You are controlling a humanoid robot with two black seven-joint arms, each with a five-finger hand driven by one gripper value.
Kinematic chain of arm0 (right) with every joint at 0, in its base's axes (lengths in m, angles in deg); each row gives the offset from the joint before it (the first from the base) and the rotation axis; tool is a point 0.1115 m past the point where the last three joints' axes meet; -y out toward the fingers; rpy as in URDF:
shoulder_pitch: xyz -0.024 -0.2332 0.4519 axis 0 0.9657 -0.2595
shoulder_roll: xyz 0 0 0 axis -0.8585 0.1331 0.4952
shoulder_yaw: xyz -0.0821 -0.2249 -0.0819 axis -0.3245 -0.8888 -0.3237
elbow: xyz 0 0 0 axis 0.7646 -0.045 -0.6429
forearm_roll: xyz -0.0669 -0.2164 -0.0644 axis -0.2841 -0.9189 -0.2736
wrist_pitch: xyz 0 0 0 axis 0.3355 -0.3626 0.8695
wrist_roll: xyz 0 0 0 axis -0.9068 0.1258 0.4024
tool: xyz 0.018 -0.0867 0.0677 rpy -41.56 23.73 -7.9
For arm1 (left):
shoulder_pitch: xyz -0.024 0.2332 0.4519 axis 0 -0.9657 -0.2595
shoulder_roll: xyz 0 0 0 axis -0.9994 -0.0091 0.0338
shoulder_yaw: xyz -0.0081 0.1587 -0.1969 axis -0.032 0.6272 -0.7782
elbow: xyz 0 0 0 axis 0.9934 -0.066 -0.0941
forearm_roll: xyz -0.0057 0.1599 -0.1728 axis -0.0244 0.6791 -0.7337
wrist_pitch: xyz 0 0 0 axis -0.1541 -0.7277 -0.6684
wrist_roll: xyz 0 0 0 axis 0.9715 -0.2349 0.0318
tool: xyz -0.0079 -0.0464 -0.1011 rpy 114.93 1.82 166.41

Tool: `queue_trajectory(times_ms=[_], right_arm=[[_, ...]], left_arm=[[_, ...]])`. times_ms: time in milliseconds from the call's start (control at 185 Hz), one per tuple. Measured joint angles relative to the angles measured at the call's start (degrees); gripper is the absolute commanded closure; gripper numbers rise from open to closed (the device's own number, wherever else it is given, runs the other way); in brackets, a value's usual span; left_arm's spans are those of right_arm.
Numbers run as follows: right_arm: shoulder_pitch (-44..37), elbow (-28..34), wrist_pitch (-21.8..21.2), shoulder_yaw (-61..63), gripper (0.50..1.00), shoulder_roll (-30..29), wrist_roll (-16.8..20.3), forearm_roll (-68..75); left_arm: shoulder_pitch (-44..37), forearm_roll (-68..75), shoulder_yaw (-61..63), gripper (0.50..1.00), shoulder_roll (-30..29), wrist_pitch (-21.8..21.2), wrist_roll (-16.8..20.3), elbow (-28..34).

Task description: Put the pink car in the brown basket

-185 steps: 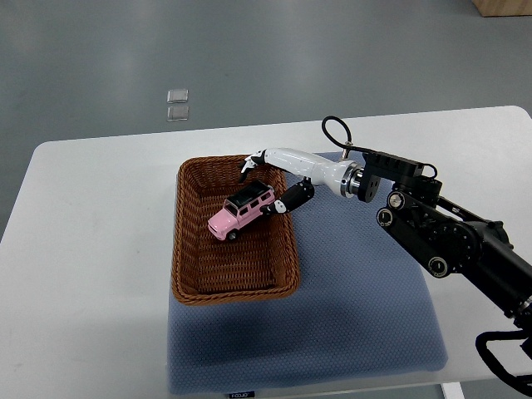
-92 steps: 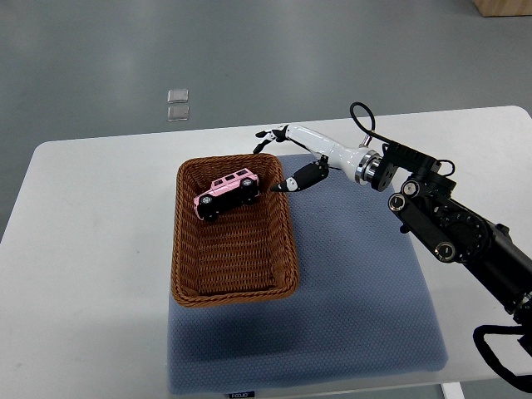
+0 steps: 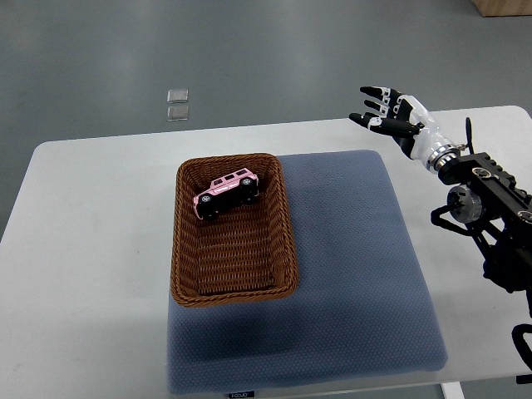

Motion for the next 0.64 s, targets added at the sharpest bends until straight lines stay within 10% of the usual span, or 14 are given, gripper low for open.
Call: queue_trajectory(times_ms=[643], right_arm=[[3.8,-0.3,3.1,0.3,0.587,1.5,-0.6,15.4]], left_arm=[[0.0,0.0,-0.3,0.5,0.0,0.0,0.0,0.0]])
